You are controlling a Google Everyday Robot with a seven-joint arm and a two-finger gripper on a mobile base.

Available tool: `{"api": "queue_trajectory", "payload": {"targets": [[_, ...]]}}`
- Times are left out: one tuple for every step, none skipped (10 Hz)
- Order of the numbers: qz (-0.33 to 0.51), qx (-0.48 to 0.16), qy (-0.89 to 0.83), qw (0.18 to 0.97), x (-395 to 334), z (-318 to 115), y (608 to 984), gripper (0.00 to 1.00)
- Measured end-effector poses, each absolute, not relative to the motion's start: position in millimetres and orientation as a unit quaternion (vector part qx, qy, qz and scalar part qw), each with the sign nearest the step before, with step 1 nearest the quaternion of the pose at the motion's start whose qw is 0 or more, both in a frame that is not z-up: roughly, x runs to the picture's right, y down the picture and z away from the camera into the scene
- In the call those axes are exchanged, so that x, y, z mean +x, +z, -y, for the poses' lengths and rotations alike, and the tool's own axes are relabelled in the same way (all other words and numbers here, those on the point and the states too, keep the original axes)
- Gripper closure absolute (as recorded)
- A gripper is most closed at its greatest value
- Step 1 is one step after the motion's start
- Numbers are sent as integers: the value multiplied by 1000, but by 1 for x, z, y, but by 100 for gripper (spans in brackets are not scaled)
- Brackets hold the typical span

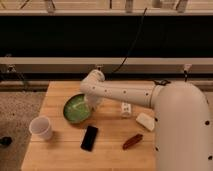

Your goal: Drag the ceramic bowl in a circle

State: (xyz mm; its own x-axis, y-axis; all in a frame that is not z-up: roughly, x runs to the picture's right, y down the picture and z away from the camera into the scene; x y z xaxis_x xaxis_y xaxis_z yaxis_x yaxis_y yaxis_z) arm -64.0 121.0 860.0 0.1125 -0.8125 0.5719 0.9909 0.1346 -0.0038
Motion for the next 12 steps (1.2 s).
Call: {"api": "queue_trajectory", "payload": {"targets": [[223,-200,-628,718,-59,-121,859,96],[223,-200,-627,719,-55,-122,857,96],[224,-199,-629,718,-54,-121,857,96],[225,-197,-631,716,-54,-116,858,96],[227,-197,-634,712,-54,-114,859,96],[229,-197,-636,710,-55,-115,858,96],[231,-198,-637,708,-52,-115,857,96],[231,-198,-639,706,-49,-115,856,96],[232,-199,-642,704,-49,-115,854,96],[234,-201,-645,699,-53,-117,852,96],[236,-198,-648,696,-58,-115,851,96],[237,-199,-653,692,-59,-116,851,96]]}}
